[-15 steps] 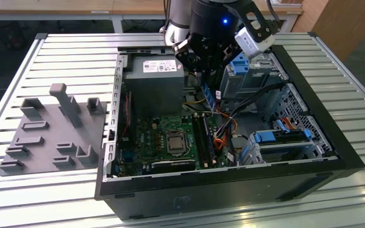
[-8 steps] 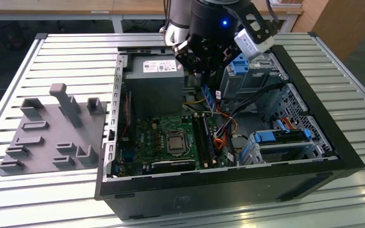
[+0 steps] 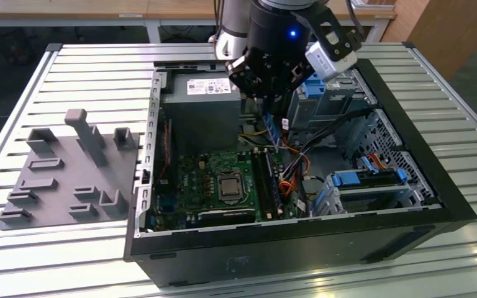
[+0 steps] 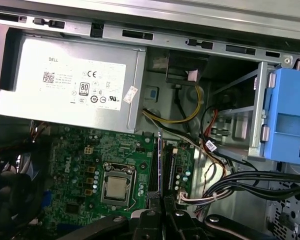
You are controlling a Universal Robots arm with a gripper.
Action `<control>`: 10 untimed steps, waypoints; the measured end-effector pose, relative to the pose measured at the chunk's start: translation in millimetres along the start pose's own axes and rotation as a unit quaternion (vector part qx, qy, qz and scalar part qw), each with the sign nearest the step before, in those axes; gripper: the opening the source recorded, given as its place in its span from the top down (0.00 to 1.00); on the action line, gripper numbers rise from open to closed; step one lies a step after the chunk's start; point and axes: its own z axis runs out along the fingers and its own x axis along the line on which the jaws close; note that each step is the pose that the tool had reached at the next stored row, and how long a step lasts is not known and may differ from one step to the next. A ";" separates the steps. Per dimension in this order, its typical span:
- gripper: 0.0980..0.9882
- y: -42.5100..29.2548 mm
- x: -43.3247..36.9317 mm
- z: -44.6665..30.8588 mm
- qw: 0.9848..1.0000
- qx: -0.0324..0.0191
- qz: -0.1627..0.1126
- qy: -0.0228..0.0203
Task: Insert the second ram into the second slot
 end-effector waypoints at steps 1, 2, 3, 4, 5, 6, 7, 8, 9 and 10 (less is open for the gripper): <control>0.96 -0.2 0.0 0.5 1.000 0.000 0.001 0.000; 0.96 -0.4 0.1 1.0 1.000 0.000 0.001 0.000; 0.96 -0.6 0.1 1.5 1.000 0.000 0.002 0.000; 0.96 -0.8 0.1 1.9 1.000 0.000 0.002 0.000; 0.96 -1.0 0.1 2.3 1.000 0.000 0.003 0.000; 0.96 -1.1 0.1 2.7 1.000 0.000 0.003 0.000; 0.96 -1.2 0.1 2.9 1.000 0.000 0.004 0.000; 0.96 -1.2 0.2 3.2 1.000 0.000 0.005 0.000; 0.96 -1.3 0.2 3.5 1.000 0.000 0.005 0.000; 0.96 -1.3 0.2 3.8 1.000 0.000 0.006 0.000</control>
